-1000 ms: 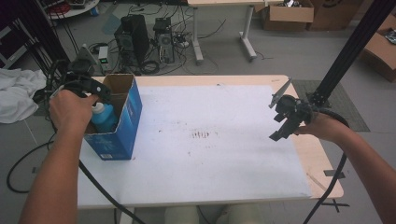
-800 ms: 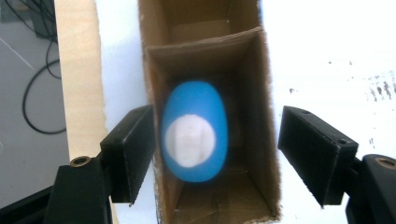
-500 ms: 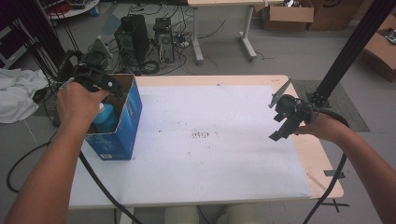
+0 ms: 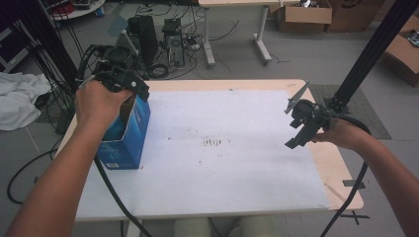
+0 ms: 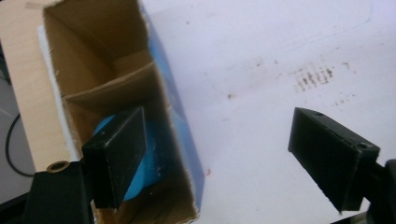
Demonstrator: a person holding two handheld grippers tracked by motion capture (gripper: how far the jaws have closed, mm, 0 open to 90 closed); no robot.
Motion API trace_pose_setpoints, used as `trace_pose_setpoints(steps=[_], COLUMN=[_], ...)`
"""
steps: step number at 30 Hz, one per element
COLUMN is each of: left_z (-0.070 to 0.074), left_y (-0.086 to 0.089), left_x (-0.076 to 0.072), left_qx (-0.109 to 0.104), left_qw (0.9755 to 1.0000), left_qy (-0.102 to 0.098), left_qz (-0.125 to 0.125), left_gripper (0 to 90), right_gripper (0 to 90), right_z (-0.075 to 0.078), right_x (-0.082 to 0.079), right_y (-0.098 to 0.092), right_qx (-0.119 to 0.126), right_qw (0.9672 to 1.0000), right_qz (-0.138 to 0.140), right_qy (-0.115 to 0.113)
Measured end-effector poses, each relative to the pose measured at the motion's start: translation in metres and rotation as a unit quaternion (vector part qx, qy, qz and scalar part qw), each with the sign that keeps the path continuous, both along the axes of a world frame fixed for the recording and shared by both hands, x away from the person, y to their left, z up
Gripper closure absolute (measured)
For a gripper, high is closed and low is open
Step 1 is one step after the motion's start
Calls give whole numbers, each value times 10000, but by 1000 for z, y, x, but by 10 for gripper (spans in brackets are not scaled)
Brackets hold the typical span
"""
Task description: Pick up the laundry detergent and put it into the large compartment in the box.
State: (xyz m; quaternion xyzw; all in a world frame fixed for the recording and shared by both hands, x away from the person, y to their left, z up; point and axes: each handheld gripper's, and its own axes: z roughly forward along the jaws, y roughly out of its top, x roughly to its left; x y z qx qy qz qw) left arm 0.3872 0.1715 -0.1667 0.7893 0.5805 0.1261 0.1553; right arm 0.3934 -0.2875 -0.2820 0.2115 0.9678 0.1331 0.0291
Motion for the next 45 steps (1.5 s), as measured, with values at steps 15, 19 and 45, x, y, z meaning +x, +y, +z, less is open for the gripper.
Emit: trace_pose_setpoints(steps=[15, 19, 45], left_z=[-2, -7, -37], left_y=[-52, -66, -146], left_x=[7, 10, 10], left_qx=[39, 58, 647], left_qw=[9961, 9925, 9557], left_qy=[38, 34, 278], left_qz=[-885, -1220, -2860], left_gripper=[197, 195, 200], right_gripper=[180, 179, 179], right_z=[2, 3, 5], right_x=[1, 1, 3], right_y=[0, 0, 0], right_qx=[28, 25, 38], right_qw=[10000, 10000, 10000], right_qz=[-17, -17, -86], right_qy=[-21, -19, -13])
